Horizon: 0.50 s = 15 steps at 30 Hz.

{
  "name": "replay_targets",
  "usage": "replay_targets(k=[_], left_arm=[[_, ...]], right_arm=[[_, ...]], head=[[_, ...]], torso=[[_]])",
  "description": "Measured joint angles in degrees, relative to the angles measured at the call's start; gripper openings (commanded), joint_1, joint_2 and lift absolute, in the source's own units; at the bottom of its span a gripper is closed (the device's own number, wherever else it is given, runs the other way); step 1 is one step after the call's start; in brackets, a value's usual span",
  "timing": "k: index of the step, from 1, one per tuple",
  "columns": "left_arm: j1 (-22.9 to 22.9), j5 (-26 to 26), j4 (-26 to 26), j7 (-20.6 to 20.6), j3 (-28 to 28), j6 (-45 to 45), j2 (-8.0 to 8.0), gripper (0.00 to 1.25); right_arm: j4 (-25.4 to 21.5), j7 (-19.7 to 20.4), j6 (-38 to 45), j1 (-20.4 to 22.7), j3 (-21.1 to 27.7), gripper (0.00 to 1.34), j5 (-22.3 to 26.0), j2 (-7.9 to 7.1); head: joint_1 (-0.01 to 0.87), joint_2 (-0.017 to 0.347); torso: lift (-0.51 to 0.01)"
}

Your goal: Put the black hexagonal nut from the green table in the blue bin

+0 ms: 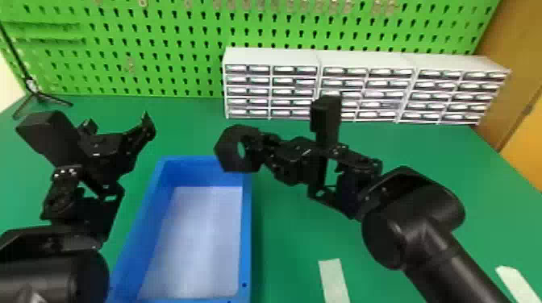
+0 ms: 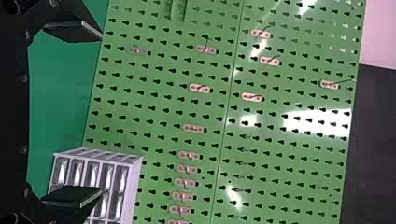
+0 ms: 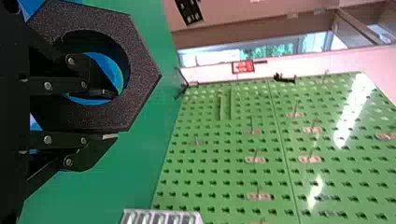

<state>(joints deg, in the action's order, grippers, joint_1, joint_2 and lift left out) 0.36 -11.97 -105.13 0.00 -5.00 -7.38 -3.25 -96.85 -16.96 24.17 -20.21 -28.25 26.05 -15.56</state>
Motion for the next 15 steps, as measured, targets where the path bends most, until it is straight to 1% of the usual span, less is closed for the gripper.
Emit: replay_targets(k=[9, 15], left_arm=[[0.2, 0.1, 0.2, 0.0, -0.1, 0.0, 0.0, 1.13], [0.4, 0.1, 0.3, 0.0, 0.1, 0.0, 0.0, 1.13]], right_arm=[[0.9, 0.0, -0.4, -2.2, -5.4, 0.33, 2.9, -1.36], [1.7, 0.0, -0.7, -3.8, -8.2, 0.33, 4.4, -1.87]], head=[[0.692, 0.008], [0.692, 0.008]], torso=[[-0.097], [-0.097]])
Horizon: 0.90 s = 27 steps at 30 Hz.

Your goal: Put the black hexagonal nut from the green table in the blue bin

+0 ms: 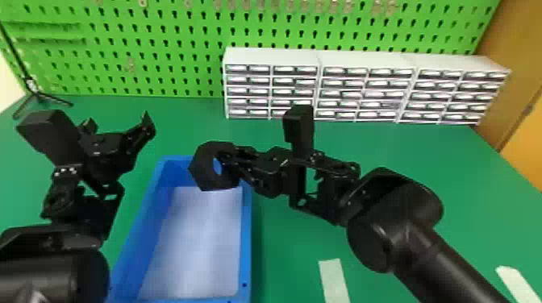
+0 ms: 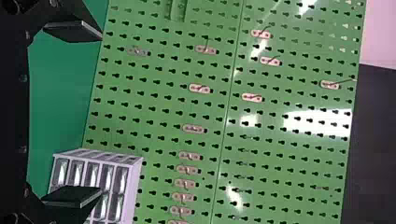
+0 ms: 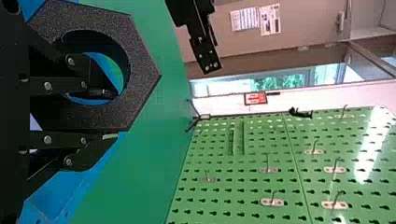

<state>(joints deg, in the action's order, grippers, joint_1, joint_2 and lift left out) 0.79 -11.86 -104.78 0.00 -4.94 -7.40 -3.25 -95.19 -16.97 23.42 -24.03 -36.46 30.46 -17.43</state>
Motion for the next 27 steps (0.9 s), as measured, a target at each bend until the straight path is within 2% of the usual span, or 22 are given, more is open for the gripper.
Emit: replay_targets(k=[7, 15, 18, 20, 22, 27], left_arm=[[0.2, 0.0, 0.2, 0.0, 0.2, 0.0, 0.0, 1.13], [0.3, -0.1, 0.3, 0.0, 0.3, 0.0, 0.0, 1.13], [0.3, -0.2, 0.3, 0.0, 0.3, 0.0, 0.0, 1.13], [0.3, -0.2, 0.3, 0.0, 0.3, 0.0, 0.0, 1.13], [0.3, -0.2, 0.3, 0.0, 0.3, 0.0, 0.0, 1.13], [0.2, -0.3, 0.3, 0.0, 0.2, 0.0, 0.0, 1.13]], right_arm=[[1.1, 0.0, -0.2, -1.0, -1.6, 0.33, 1.0, 0.45], [2.2, 0.0, -0.6, -0.5, -0.9, 0.35, 1.1, 2.24], [2.4, 0.0, -0.8, -0.3, -0.6, 0.55, 1.1, 2.7], [2.5, 0.0, -0.8, -0.1, -0.4, 0.76, 1.1, 2.91], [2.6, 0.0, -0.8, 0.0, -0.3, 0.9, 0.9, 3.08], [2.6, 0.0, -0.8, 0.2, -0.1, 0.91, 0.3, 3.17]], head=[[0.692, 0.008], [0.692, 0.008], [0.692, 0.008], [0.692, 0.008], [0.692, 0.008], [0.692, 0.008]], torso=[[-0.097], [-0.097], [-0.097], [-0.097], [-0.097], [-0.097]])
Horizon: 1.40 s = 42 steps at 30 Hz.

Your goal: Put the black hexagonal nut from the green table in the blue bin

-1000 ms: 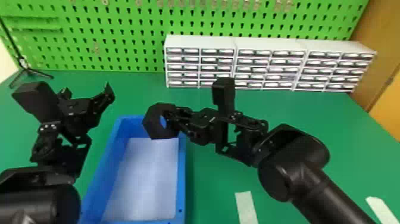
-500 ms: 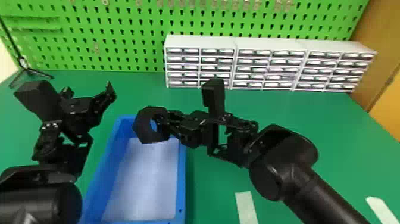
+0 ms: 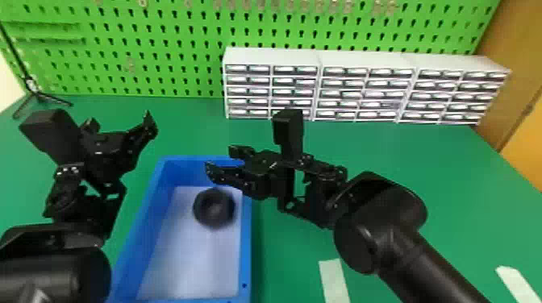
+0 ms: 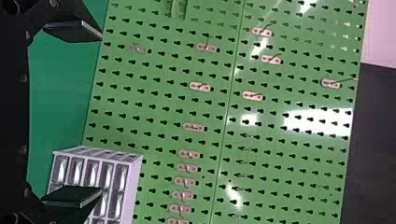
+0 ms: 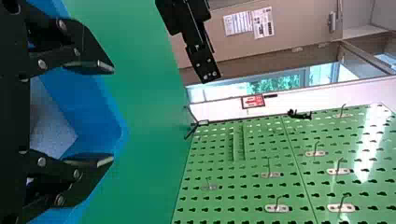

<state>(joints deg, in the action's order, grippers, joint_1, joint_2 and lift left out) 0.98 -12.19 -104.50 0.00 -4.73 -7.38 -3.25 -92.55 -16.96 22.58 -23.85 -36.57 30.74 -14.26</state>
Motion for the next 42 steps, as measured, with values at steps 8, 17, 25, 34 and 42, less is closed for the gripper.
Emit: replay_targets(k=[8, 17, 25, 34, 42], left_arm=[[0.0, 0.0, 0.0, 0.0, 0.0, 0.0, 0.0, 1.13], [0.0, -0.1, 0.0, 0.0, 0.0, 0.0, 0.0, 1.13], [-0.2, -0.2, 0.0, 0.0, 0.0, 0.0, 0.0, 1.13], [-0.4, -0.2, 0.0, 0.0, 0.0, 0.0, 0.0, 1.12], [-0.5, -0.2, 0.0, 0.0, 0.0, 0.0, 0.0, 1.12]], right_arm=[[0.0, 0.0, 0.0, 0.2, 0.5, 0.86, -0.3, -0.07], [0.0, 0.0, 0.0, 0.4, 1.2, 0.85, -0.5, -0.05], [0.0, -0.1, 0.0, 2.0, 4.4, 0.85, -1.7, 0.43], [-0.8, -0.2, 0.0, 6.4, 12.7, 0.85, -4.6, 2.24], [-2.4, -0.4, 0.0, 10.4, 20.4, 0.85, -7.8, 3.97]], head=[[0.692, 0.008], [0.692, 0.008], [0.692, 0.008], [0.692, 0.008], [0.692, 0.008]], torso=[[-0.097], [-0.097], [-0.097], [-0.097], [-0.097]])
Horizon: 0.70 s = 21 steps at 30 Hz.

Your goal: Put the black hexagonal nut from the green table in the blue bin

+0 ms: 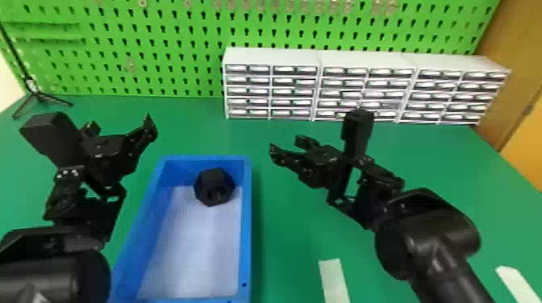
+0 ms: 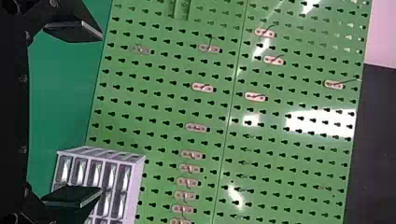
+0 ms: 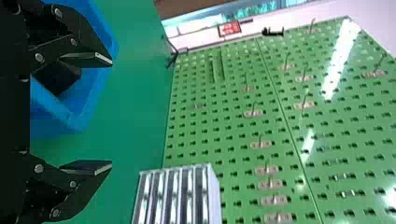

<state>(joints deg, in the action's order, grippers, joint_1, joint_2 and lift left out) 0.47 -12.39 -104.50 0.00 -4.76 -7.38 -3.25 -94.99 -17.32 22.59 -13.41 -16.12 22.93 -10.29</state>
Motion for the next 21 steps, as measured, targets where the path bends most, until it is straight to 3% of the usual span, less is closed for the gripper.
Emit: replay_targets(k=[21], left_arm=[[-0.2, -0.3, -0.2, -0.1, -0.2, 0.0, 0.0, 1.12]], right_arm=[[-5.1, 0.0, -1.9, 9.7, 20.1, 0.85, -7.1, 5.53]], head=[[0.692, 0.008]], torso=[[-0.097]])
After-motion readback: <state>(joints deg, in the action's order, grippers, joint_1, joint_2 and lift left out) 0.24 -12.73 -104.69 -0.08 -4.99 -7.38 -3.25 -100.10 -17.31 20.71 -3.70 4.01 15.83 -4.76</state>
